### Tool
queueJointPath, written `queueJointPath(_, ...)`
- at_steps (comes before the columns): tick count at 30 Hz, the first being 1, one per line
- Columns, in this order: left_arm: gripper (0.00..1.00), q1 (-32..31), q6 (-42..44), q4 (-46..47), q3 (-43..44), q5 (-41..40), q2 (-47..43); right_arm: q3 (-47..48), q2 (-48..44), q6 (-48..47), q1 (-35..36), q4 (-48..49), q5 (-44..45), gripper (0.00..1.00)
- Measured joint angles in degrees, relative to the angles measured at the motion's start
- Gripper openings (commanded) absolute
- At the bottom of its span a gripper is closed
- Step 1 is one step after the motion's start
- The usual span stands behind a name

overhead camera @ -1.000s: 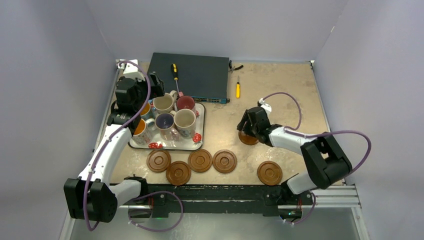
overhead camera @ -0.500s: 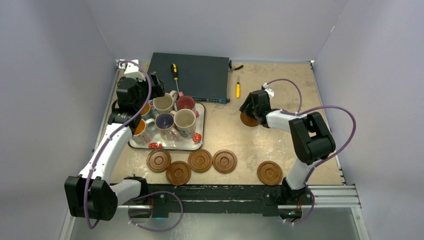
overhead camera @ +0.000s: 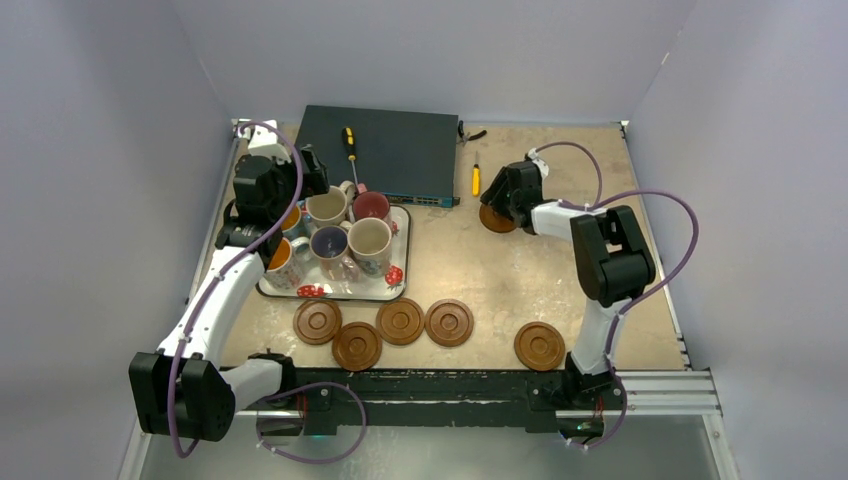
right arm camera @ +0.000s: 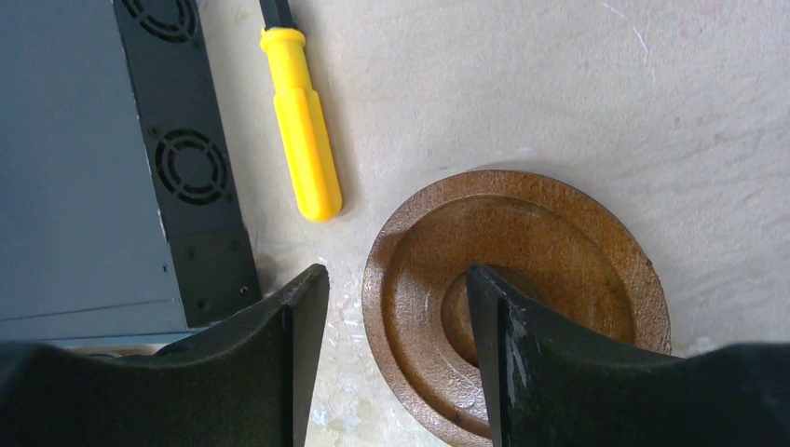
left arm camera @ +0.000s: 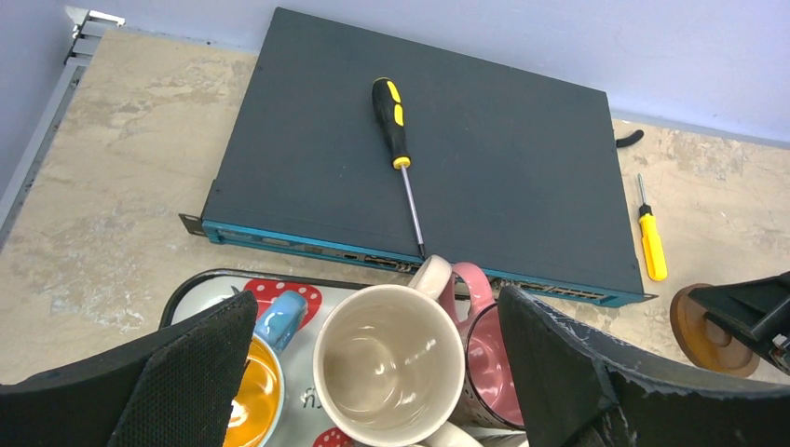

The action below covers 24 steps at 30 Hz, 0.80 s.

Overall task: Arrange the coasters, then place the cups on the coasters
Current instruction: Move the coaster to the center of the board.

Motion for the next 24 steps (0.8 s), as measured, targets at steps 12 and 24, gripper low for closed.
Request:
queueJointPath(12, 0.96, 0.00, 0.02, -0.02, 0.00, -0.63, 0.00, 3.54, 2.84, -0.28, -1.33, 0.46, -1.88, 0.59)
queueJointPath(24, 0.95, 0.00, 0.90, -0.35, 0.00, -2.58, 0.15, 3.87, 0.79, -5.16, -1.60, -2.25, -5.20, 0.65)
